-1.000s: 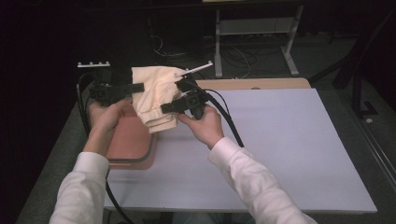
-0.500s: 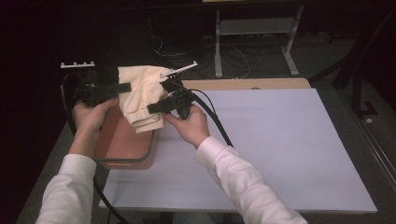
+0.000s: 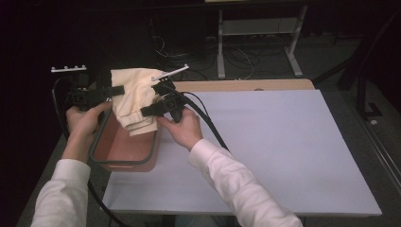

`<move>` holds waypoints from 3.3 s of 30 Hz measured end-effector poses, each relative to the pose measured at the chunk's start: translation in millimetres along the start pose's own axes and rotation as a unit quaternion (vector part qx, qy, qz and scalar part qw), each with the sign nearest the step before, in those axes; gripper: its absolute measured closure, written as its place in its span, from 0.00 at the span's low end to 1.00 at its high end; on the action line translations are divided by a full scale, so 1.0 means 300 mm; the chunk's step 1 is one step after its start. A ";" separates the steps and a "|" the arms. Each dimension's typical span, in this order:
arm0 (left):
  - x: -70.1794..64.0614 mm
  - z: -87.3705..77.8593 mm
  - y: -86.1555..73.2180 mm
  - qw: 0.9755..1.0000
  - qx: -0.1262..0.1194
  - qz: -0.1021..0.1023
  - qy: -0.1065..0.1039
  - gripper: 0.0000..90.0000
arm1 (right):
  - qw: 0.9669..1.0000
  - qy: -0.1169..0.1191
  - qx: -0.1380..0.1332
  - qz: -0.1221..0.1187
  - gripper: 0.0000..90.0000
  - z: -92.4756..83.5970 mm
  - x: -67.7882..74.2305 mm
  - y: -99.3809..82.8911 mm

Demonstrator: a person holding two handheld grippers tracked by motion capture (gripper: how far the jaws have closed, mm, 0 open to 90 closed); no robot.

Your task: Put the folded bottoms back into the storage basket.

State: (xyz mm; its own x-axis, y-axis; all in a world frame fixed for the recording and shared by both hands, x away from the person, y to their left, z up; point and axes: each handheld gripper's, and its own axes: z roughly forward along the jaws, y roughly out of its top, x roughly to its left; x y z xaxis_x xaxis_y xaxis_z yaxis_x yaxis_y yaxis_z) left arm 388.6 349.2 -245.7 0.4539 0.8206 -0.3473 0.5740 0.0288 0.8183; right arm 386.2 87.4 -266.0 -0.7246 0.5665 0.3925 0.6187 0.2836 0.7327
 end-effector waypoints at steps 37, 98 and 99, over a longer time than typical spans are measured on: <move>0.169 0.018 -0.145 0.999 0.010 -0.035 0.037 0.85 | 1.000 0.008 0.023 0.014 0.66 0.228 0.003 -0.067; 0.184 0.092 -0.239 0.997 0.041 -0.038 0.055 0.17 | 0.999 -0.009 0.046 -0.023 0.06 0.190 -0.100 -0.098; 0.179 0.093 -0.238 0.997 0.040 -0.037 0.053 0.16 | 0.999 -0.009 0.044 -0.025 0.05 0.180 -0.105 -0.099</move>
State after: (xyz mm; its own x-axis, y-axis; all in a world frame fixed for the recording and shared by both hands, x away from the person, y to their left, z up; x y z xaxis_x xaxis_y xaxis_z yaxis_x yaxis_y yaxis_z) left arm 390.8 375.3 -335.6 0.3365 0.8734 -0.3521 0.6577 0.0497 0.7517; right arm 407.2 102.9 -330.1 -0.7497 0.5640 0.3461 0.6073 0.3785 0.6985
